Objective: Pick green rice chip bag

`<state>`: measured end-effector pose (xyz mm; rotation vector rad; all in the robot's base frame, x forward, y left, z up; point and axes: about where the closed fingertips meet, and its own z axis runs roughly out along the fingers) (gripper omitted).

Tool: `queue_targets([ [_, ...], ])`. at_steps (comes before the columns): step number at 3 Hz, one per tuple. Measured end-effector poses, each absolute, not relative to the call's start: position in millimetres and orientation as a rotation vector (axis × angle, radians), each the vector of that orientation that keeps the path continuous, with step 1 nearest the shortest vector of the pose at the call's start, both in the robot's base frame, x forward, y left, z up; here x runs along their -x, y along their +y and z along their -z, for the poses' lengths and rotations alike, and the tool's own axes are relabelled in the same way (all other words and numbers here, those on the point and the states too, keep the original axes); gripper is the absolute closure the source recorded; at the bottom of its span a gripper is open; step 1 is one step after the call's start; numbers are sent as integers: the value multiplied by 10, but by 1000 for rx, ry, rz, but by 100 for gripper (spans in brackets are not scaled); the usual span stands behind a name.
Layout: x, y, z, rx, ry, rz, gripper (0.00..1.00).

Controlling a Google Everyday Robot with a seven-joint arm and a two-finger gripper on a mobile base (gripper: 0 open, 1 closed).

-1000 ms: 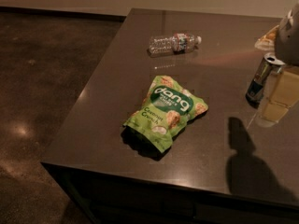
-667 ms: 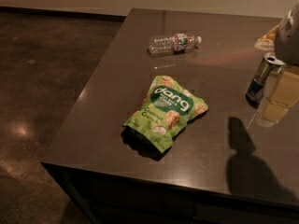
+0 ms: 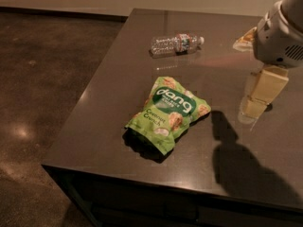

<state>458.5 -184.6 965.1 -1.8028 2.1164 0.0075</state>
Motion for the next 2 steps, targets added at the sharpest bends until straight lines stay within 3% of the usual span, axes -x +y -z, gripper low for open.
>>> queue_targets([
  [2,-4805,-1110,-9286,1963,1892,-203,0],
])
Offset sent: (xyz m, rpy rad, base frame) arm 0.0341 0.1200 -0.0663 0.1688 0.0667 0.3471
